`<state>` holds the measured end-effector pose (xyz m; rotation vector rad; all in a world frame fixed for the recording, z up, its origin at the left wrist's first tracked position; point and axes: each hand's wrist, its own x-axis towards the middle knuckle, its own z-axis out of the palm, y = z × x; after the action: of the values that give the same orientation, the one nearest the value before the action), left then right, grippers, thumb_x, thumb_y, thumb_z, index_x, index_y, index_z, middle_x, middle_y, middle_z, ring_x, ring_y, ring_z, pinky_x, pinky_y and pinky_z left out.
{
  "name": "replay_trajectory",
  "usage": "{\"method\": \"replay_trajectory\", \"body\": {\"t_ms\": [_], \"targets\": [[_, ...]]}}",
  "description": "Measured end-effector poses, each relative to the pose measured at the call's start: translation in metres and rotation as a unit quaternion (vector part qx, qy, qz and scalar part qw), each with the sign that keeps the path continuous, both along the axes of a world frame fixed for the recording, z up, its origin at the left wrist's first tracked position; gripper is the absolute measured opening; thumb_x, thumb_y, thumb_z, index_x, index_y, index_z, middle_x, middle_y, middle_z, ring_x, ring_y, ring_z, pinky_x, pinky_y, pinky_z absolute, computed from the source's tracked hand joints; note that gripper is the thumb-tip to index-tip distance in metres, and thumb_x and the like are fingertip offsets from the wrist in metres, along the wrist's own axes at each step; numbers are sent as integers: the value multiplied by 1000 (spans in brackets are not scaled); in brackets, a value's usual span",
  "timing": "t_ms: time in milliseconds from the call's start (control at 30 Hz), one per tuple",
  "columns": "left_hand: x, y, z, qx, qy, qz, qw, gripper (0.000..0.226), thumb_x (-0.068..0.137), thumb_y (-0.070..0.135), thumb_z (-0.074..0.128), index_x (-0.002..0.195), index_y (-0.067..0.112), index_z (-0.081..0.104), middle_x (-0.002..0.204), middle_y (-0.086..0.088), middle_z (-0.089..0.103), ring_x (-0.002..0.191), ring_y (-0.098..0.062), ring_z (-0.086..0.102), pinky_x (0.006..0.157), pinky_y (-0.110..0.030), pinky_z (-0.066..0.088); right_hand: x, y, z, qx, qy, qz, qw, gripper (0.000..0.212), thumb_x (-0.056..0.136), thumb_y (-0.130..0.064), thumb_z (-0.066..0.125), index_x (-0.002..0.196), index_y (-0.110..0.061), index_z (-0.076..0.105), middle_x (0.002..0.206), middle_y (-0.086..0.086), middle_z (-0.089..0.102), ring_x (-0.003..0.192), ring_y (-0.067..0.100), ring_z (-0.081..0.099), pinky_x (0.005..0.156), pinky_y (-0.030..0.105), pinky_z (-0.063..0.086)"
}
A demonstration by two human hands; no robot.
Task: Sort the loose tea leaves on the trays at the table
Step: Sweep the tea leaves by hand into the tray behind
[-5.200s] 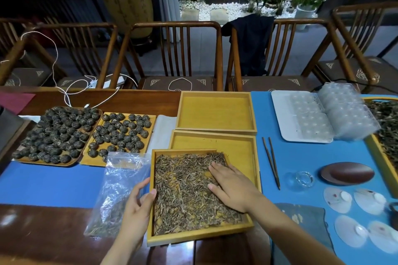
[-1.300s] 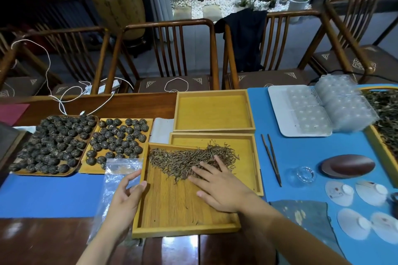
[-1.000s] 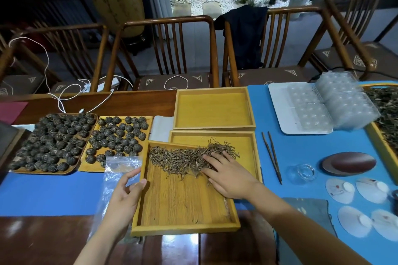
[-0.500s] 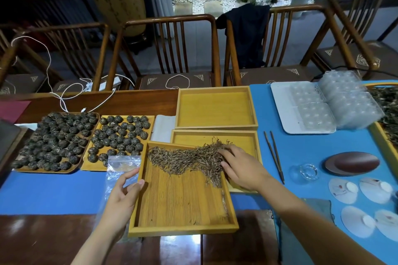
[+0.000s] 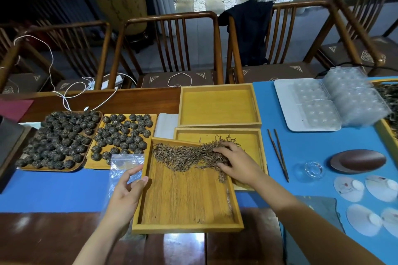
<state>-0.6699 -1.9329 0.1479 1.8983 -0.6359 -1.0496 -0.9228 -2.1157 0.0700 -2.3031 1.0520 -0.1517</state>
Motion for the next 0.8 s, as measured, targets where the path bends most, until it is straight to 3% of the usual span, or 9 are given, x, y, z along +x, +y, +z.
{"method": "replay_trajectory", "body": {"t_ms": [100,200,267,400,467,533,600,700,800], "targets": [[1,-1,-1,2,5,2,1000,23,93,28,59,112,40,57,110,-9,64,98,-42,62,94,-60,45,-2,-5,-1,16,-45,-46,998,44,93,-24,56,136,-24,47,133,6,47,124,18,47,104,27,39],[3,0,-1,-2,-2,3,1000,21,93,27,58,110,40,58,104,-3,64,98,-34,64,92,-54,48,-6,-8,-1,32,-73,-88,993,40,95,-21,53,135,-23,49,127,4,52,114,16,53,95,20,38],[5,0,-4,-6,-2,3,1000,20,93,29,58,110,41,58,99,1,66,95,-30,66,87,-48,51,-10,-10,-1,33,-79,-118,989,38,95,-21,51,134,-23,51,127,4,54,108,17,57,90,24,44],[8,1,-8,-17,-9,7,1000,20,94,24,56,106,40,58,78,25,71,69,3,68,52,-13,51,-11,-5,5,-5,-75,-145,987,37,95,-31,49,130,-21,55,126,3,57,117,18,53,93,35,48],[8,1,-6,-20,-15,3,1000,20,95,21,56,105,39,57,72,29,68,64,12,64,45,-5,44,0,6,15,-42,-65,-119,990,38,95,-35,46,130,-21,54,128,2,56,121,18,49,97,35,46],[6,0,-6,-23,-8,-2,1000,20,95,21,55,108,36,56,72,32,68,64,9,65,46,-7,46,19,22,27,-75,-55,-69,993,40,96,-36,41,132,-22,51,133,1,53,125,17,46,99,37,47],[5,-2,-6,-22,4,3,1000,20,95,21,55,112,32,56,76,26,71,69,-1,70,55,-19,54,42,38,39,-77,-66,-5,995,43,96,-38,37,135,-23,47,138,3,50,128,18,43,102,41,45],[2,-5,-6,-22,11,3,1000,24,95,22,56,118,27,57,83,18,71,83,-17,70,77,-48,56,78,55,49,-61,-77,118,988,49,97,-44,31,143,-27,33,153,1,32,141,19,26,116,40,16],[0,-5,-9,-30,5,-18,999,24,95,22,55,118,28,56,75,32,68,71,3,67,68,-31,52,107,60,50,-41,-83,167,982,52,99,-45,30,147,-28,25,158,1,22,146,17,13,119,39,-1]]}}
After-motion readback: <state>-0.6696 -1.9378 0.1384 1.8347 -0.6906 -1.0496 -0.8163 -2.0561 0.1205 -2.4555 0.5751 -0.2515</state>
